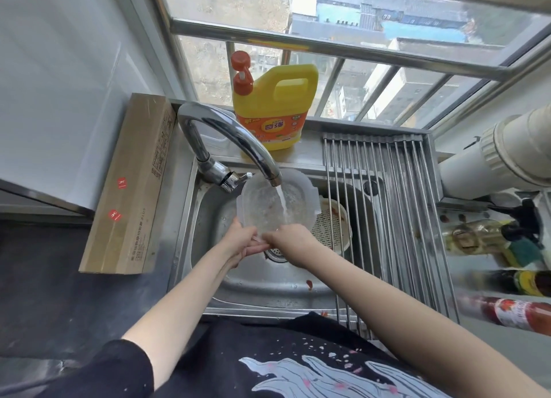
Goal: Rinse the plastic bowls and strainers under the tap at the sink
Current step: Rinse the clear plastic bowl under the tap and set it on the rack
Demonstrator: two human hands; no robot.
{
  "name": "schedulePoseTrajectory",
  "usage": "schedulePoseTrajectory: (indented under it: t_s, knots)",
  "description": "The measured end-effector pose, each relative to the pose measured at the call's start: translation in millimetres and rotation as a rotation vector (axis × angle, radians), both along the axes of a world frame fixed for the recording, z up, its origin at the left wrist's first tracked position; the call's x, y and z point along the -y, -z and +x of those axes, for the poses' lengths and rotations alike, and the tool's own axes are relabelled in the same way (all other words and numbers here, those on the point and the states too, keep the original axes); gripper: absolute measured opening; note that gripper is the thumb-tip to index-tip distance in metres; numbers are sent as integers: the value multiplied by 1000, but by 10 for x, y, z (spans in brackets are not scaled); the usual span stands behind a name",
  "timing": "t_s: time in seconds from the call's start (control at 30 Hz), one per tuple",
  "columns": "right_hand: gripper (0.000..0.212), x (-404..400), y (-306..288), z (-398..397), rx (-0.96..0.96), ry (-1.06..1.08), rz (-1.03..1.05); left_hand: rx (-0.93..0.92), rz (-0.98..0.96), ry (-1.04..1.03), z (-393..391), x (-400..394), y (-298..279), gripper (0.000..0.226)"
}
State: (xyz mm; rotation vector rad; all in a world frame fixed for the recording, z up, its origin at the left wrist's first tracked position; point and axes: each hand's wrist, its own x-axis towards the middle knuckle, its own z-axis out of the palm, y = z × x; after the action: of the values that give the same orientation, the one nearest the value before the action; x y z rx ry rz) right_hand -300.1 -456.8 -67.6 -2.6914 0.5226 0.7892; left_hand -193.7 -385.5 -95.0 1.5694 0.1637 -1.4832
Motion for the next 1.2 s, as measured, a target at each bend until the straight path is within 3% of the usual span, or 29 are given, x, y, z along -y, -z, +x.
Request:
schedulePoseTrajectory:
  t_s: [0.1, 0.2, 0.27, 0.43, 0.57, 0.7, 0.83, 0.93, 1.0, 1.1, 1.2]
  knots:
    - [68, 58, 53, -120, -52, 37, 201, 8, 32, 71, 21, -10, -7, 53]
    - [60, 212, -10, -146, -271, 244, 448, 40, 57, 158, 36, -4, -52, 48]
    - [50, 318, -116, -90, -313, 420, 521, 26, 65, 158, 57, -22, -96, 46]
    - [37, 368, -143, 109, -83, 330, -59, 59, 37, 304, 73, -12, -197, 43]
    - [57, 277, 7, 131, 58, 411, -53, -24, 35, 299, -8, -4, -253, 35]
    - [41, 119, 50, 263, 6, 266, 232, -57, 43, 242, 34, -11, -175, 11]
    - [24, 214, -26, 228, -228, 195, 525, -58, 108, 318, 154, -87, -87, 10]
    - [19, 250, -34, 211, -278, 211, 423, -34, 126, 331, 181, -87, -132, 10]
    - [30, 255, 5, 239, -164, 205, 293, -19, 145, 381, 188, -85, -147, 10]
    - [56, 357, 156, 198, 50, -171, -23, 8, 196, 512, 208, -116, -139, 19]
    - [64, 593, 238, 107, 0, -462, -247, 1, 214, 479, 264, -171, -127, 26]
